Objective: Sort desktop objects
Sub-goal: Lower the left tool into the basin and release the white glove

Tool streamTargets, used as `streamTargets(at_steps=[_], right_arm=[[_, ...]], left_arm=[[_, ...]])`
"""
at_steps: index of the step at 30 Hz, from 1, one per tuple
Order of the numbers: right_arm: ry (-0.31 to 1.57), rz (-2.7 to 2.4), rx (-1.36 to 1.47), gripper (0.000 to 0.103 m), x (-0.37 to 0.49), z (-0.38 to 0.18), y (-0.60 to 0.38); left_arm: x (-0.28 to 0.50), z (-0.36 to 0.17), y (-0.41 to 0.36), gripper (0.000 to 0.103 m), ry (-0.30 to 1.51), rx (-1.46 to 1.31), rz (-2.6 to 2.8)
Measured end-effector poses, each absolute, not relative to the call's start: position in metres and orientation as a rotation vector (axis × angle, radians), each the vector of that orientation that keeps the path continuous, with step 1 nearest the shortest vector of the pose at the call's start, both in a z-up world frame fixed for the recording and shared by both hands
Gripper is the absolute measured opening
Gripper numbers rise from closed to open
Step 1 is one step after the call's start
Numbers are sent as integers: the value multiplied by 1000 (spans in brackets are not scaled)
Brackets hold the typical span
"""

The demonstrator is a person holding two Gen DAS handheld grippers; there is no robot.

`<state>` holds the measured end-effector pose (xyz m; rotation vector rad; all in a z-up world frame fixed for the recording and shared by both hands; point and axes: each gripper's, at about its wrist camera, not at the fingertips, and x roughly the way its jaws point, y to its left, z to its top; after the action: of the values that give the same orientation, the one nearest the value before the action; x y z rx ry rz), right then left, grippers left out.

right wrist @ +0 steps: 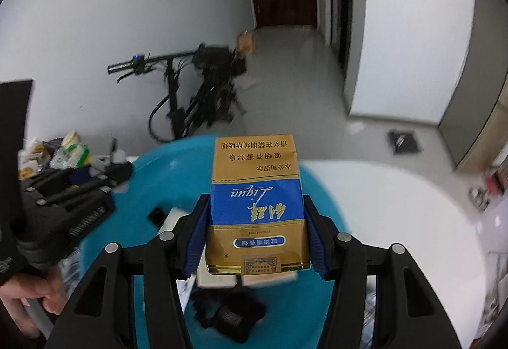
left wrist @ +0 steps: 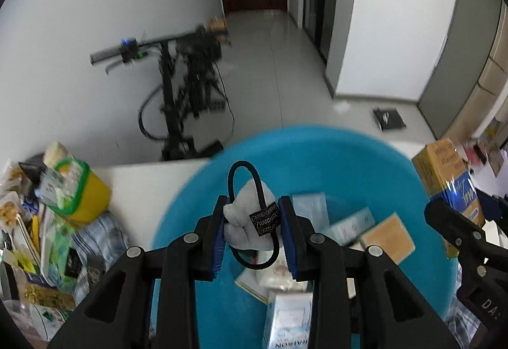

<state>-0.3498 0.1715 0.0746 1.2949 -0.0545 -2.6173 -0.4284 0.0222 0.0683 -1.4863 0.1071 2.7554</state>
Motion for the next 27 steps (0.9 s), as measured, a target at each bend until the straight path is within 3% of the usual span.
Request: streamTargets(at_steps=[4,27], right_arm=[[26,-2648,1292,53,-351,71,172],[20,-2573,1402,53,-373,26,170]], left_arm=[[-429,54,27,33,156,-1523,2748],[-454,-3,29,33,97,-1677,2626]])
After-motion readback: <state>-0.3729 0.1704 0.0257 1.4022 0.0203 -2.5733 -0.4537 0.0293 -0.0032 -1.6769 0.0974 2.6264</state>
